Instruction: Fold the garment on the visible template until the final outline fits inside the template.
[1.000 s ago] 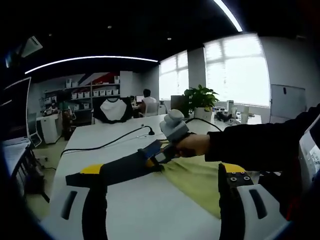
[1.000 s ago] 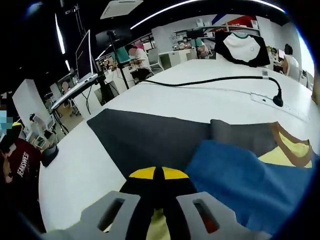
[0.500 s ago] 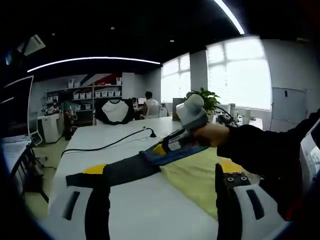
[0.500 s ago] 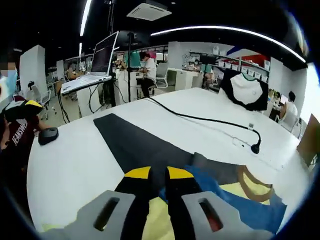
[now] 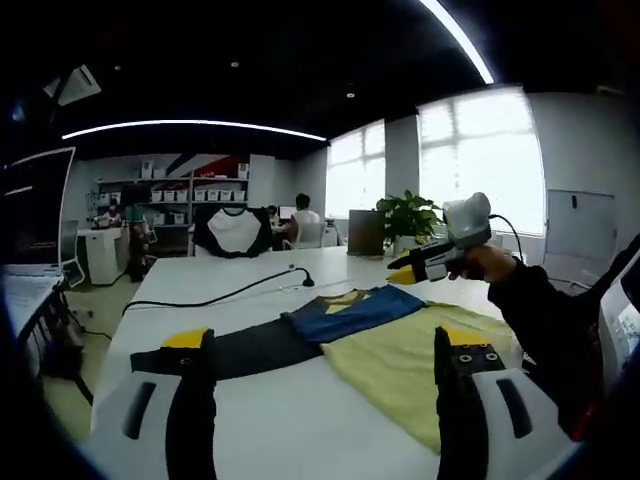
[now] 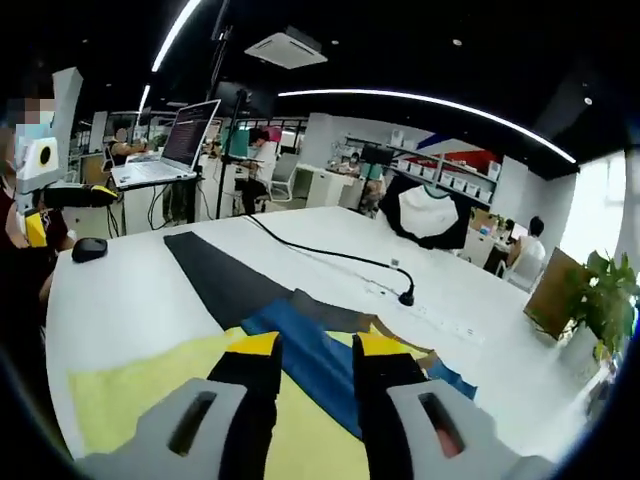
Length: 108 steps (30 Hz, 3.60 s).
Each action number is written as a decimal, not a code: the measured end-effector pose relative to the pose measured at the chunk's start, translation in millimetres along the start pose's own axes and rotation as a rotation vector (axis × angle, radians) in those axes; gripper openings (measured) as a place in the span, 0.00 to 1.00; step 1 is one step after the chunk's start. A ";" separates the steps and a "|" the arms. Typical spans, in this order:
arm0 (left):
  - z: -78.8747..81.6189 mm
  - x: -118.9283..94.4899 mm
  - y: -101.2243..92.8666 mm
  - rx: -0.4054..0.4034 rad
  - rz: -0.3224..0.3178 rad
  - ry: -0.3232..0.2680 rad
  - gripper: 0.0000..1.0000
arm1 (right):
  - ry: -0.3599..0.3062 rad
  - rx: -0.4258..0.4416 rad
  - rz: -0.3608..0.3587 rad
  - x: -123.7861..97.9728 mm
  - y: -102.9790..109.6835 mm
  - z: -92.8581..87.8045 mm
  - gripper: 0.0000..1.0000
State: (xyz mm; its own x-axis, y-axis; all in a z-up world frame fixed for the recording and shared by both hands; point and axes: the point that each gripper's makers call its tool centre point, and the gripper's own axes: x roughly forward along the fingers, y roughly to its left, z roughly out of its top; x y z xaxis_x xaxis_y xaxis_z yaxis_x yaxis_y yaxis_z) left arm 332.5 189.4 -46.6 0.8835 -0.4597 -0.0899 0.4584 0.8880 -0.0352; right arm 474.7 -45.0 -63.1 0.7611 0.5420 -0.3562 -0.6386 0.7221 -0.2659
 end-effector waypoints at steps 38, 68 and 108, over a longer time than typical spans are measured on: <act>26.1 -10.1 8.5 0.085 0.106 -0.117 1.00 | -0.411 0.174 -0.311 -223.8 -78.7 -57.1 1.00; 46.3 57.6 89.6 0.139 0.221 -0.065 0.98 | -0.367 0.203 -0.380 -238.1 -72.4 -76.1 0.92; -119.8 111.5 262.6 -0.116 0.503 0.261 0.71 | -0.215 0.216 -0.483 -248.5 -94.2 -116.6 0.90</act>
State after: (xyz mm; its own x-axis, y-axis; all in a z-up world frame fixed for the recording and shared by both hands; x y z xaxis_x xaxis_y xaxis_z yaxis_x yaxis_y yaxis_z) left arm 539.9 372.6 -185.2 0.9302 0.0244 -0.3662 -0.0388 0.9987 -0.0320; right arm 332.5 -297.8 -54.1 0.9813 0.1877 -0.0436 -0.1922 0.9689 -0.1557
